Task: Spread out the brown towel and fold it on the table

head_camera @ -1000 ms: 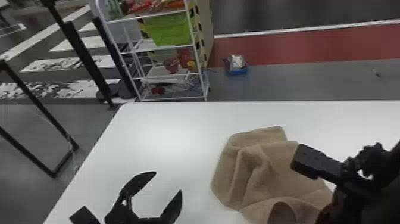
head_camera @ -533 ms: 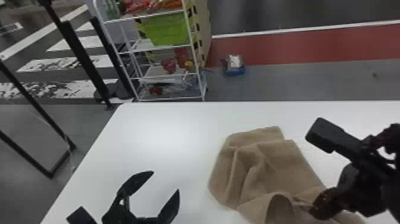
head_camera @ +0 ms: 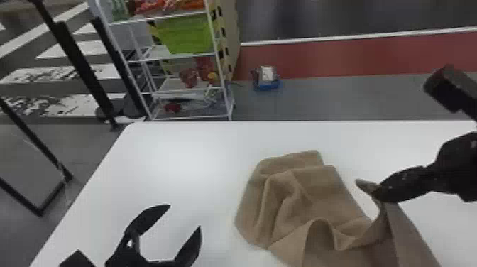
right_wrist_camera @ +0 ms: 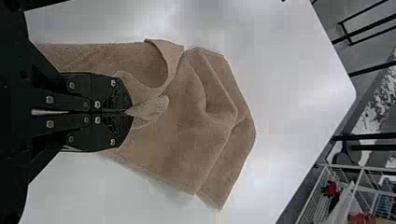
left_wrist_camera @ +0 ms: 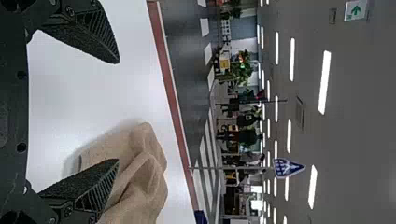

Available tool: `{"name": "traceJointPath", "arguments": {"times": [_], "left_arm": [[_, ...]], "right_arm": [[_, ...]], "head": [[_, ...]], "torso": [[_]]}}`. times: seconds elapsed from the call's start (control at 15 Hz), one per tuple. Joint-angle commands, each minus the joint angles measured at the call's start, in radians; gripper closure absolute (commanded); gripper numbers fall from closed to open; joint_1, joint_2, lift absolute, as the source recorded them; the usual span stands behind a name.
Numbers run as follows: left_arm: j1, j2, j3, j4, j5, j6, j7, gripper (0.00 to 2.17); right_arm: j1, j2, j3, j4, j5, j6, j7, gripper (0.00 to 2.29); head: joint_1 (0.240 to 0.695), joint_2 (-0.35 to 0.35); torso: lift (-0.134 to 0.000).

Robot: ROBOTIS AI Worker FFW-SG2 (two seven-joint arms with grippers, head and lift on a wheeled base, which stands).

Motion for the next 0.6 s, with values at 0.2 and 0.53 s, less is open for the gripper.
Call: {"name": "traceJointPath", "arguments": {"times": [0.2, 0.53], "left_arm": [[0.001, -0.003, -0.007, -0.009, -0.001, 0.015, -0.036, 0.14], [0.016, -0.003, -0.152, -0.06, 0.007, 0.141, -0.031, 0.14]], "right_arm": [[-0.015, -0.051, -0.335, 0.003, -0.186, -0.126, 0.003, 1.23], [-0.064, 0.128, -0.427, 0.03, -0.261, -0.157, 0.003, 1.3]], "head": [[0.695, 0.126], [0.695, 0.039]], "torso": [[-0.124], [-0.124]]}}
